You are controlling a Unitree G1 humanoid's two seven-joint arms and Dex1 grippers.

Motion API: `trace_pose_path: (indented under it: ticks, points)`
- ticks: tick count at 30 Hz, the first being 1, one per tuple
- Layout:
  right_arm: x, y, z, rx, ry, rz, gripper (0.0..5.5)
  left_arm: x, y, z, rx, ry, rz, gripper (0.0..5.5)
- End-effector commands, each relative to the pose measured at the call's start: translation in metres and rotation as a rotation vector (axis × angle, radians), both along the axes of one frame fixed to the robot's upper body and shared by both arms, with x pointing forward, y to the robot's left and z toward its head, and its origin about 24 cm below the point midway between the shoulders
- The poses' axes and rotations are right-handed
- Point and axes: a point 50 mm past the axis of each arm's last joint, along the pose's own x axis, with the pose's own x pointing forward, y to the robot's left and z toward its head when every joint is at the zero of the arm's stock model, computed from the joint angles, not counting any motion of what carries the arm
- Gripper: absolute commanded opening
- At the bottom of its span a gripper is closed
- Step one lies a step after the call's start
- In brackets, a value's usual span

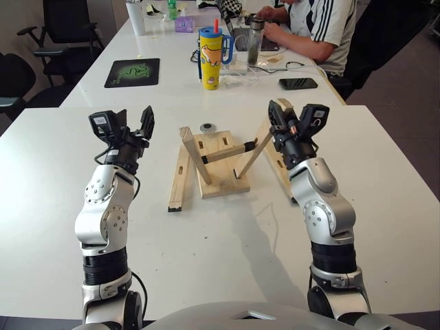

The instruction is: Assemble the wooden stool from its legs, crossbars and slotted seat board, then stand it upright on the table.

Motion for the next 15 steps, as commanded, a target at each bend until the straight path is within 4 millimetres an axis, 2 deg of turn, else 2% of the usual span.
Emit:
trace_pose_path:
  ticks: [1, 7, 15]
  points:
    - [-0.001, -0.006, -0.042, -0.144, 0.192, -0.03, 1.03, 0.002, -0.016, 0.008, -0.018, -0.026, -0.049, 3.4]
    - [-0.004, -0.011, -0.038, -0.123, 0.142, -0.068, 1.03, 0.003, -0.03, 0.013, -0.039, -0.041, -0.061, 3.4]
    - [-0.011, -0.014, -0.033, 0.014, 0.051, -0.08, 1.03, 0.002, -0.029, 0.01, -0.045, -0.031, -0.044, 3.4]
